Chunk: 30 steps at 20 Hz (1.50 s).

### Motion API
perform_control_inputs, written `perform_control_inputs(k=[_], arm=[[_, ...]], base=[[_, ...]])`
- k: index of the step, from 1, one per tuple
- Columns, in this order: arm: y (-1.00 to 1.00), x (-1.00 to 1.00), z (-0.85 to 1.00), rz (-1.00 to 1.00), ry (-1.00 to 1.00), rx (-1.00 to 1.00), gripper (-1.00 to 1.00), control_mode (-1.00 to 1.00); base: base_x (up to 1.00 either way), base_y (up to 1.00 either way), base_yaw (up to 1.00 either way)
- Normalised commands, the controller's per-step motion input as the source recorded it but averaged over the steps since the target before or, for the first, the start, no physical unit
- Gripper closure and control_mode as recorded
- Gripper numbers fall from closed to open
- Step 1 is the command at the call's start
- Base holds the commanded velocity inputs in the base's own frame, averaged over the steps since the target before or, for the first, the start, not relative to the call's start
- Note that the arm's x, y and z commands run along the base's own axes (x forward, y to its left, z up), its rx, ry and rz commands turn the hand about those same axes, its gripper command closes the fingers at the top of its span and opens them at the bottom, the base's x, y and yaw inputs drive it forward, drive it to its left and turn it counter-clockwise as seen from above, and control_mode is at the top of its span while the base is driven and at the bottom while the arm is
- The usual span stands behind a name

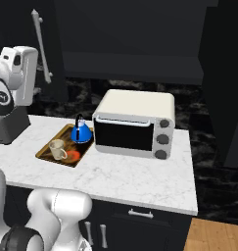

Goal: Pick the kettle from the counter and place it on the tray. Then pick the mug from the cabinet and place it on the tray. Then close the cabinet doors.

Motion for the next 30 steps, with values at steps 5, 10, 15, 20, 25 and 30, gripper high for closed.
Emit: perform_control_inputs(k=[5, 10, 15, 20, 25, 30], arm=[[-0.31, 0.85, 0.0, 0.0, 0.16, 0.0, -1.0, -1.0], [-0.04, 0.61, -0.08, 0.0, 0.14, -0.01, -1.0, -1.0], [0.0, 0.34, -0.28, 0.01, -0.01, -0.11, -1.0, -1.0], [-0.04, 0.45, -0.23, 0.05, -0.01, -0.05, -1.0, -1.0], [0.0, 0.63, -0.07, 0.11, 0.0, 0.0, -1.0, -1.0], [0.0, 0.41, -0.02, 0.21, 0.0, 0.0, -1.0, -1.0]], base=[[0.0, 0.0, 0.0], [0.0, 0.0, 0.0], [0.0, 0.0, 0.0], [0.0, 0.0, 0.0], [0.0, 0.0, 0.0], [0.0, 0.0, 0.0]])
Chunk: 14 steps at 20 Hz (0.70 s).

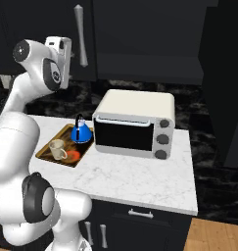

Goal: Pick the kettle from the counter and place it on the tray. Then pick the mug from the cabinet and place it on the tray. Then close the cabinet doors.

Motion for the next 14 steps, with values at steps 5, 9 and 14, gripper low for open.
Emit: perform_control_inputs(k=[5, 9, 14], arm=[[0.05, 0.35, -0.03, 0.21, -0.02, 0.0, -1.0, -1.0], [0.13, 0.41, -0.03, 0.17, -0.01, 0.0, -1.0, -1.0], [0.24, 0.23, -0.08, 0.14, 0.0, -0.02, -1.0, -1.0]], base=[[0.0, 0.0, 0.0], [0.0, 0.0, 0.0], [0.0, 0.0, 0.0]])
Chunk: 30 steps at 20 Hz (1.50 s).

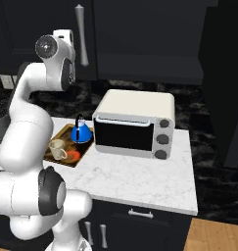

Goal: Pick the kettle from the counter and place it on the tray. Then pick the mug from the cabinet and place it on the tray. Then close the cabinet doors.

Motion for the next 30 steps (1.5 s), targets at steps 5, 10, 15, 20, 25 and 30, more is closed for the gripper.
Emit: perform_control_inputs(k=[5, 10, 15, 20, 25, 30], arm=[[0.33, -0.34, -0.1, 0.16, 0.0, -0.03, -1.0, -1.0], [0.28, -0.55, -0.04, 0.1, 0.0, 0.0, -1.0, -1.0], [0.07, -0.68, 0.0, 0.0, 0.0, 0.01, -1.0, -1.0], [0.0, -0.78, 0.02, -0.2, 0.0, 0.26, -1.0, -1.0], [-0.1, -0.67, 0.06, -0.33, 0.0, 0.37, -1.0, -1.0], [-0.09, -0.6, 0.0, -0.32, 0.0, 0.41, -1.0, -1.0]], base=[[0.0, 0.0, 0.0], [0.0, 0.0, 0.0], [0.0, 0.0, 0.0], [0.0, 0.0, 0.0], [0.0, 0.0, 0.0], [0.0, 0.0, 0.0]])
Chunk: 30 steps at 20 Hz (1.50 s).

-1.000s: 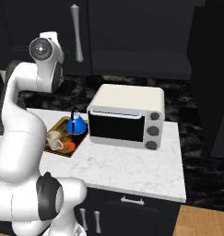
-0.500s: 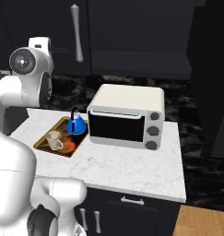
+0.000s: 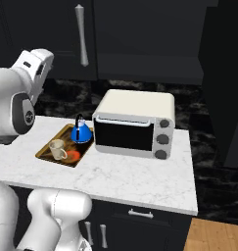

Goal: Pick the kettle from the counter and place it on the tray. Then pick the mug from the cabinet and place it on the tray. Then close the cabinet doors.

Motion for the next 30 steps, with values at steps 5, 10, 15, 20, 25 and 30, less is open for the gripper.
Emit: perform_control_inputs(k=[5, 10, 15, 20, 25, 30], arm=[[-0.17, -0.63, 0.0, -0.21, 0.0, 0.46, -1.0, -1.0], [-0.28, -0.6, 0.0, 0.0, -0.2, 0.33, -1.0, -1.0], [-0.29, -0.39, 0.0, 0.0, -0.16, 0.19, -1.0, -1.0], [-0.35, -0.39, 0.0, 0.01, -0.2, 0.0, -1.0, -1.0], [-0.35, -0.37, 0.0, 0.0, -0.25, -0.01, -1.0, -1.0], [-0.41, -0.37, 0.0, 0.0, -0.23, -0.01, -1.0, -1.0]], base=[[0.0, 0.0, 0.0], [0.0, 0.0, 0.0], [0.0, 0.0, 0.0], [0.0, 0.0, 0.0], [0.0, 0.0, 0.0], [0.0, 0.0, 0.0]])
